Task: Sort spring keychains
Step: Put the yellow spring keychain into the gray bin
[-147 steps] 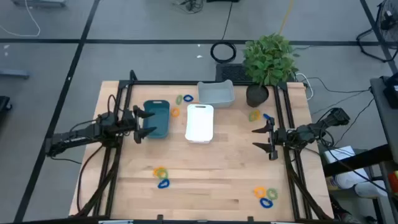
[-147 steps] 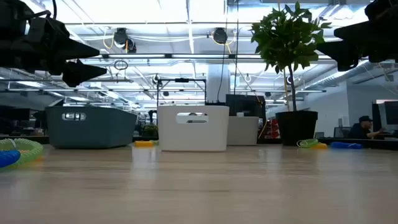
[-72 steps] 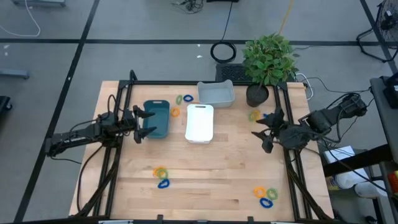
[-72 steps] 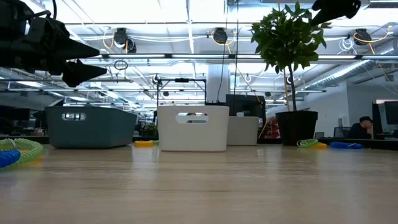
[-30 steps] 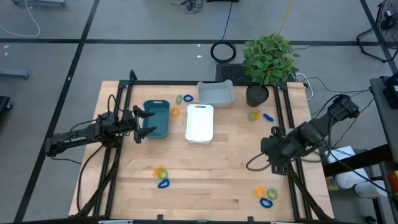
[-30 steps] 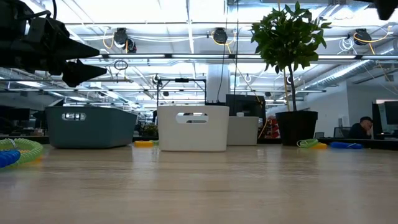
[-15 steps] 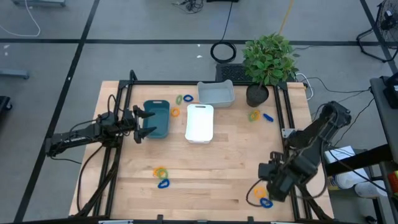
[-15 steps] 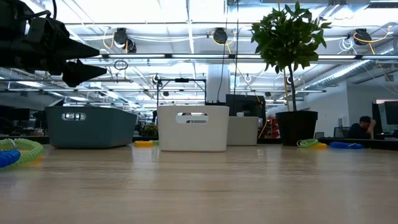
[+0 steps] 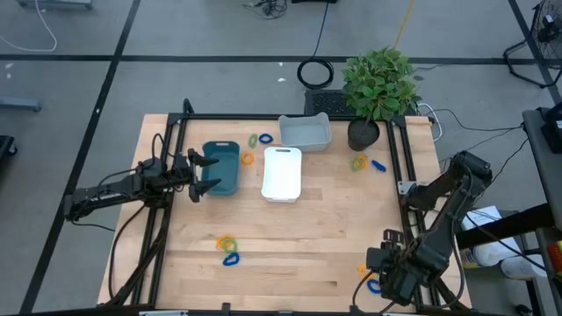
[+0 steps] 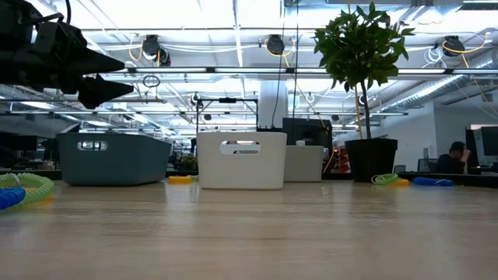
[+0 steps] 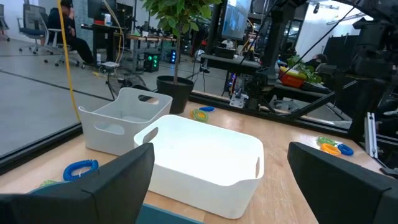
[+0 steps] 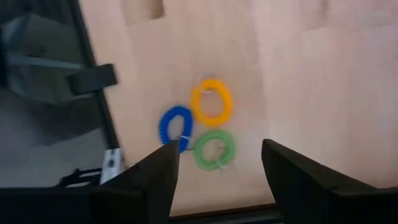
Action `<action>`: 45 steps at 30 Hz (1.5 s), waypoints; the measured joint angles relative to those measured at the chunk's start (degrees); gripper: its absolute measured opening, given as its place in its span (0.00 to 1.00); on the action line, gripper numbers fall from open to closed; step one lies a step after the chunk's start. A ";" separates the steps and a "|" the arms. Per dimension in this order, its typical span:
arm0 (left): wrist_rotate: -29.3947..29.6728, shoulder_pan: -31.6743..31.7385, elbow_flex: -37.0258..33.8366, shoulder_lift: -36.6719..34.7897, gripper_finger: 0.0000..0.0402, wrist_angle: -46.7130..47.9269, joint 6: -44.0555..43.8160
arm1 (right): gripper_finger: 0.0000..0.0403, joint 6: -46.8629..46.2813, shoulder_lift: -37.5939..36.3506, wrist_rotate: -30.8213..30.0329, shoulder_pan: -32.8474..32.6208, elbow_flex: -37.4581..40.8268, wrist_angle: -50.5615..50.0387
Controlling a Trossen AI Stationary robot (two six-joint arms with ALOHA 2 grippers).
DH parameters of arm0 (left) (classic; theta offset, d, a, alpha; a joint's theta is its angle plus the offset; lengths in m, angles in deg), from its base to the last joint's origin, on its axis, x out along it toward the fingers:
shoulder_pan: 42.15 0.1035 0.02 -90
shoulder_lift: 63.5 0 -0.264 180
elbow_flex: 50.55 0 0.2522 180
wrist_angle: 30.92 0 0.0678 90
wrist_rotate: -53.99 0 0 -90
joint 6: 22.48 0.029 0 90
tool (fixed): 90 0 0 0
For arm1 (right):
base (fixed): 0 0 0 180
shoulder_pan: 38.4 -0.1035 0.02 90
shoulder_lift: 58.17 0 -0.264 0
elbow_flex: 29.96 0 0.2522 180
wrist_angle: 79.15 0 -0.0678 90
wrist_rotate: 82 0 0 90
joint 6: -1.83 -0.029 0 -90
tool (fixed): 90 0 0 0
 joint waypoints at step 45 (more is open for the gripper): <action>0.01 0.00 -0.01 -0.01 0.94 0.00 0.00 | 0.53 10.70 9.81 0.08 3.08 19.06 21.51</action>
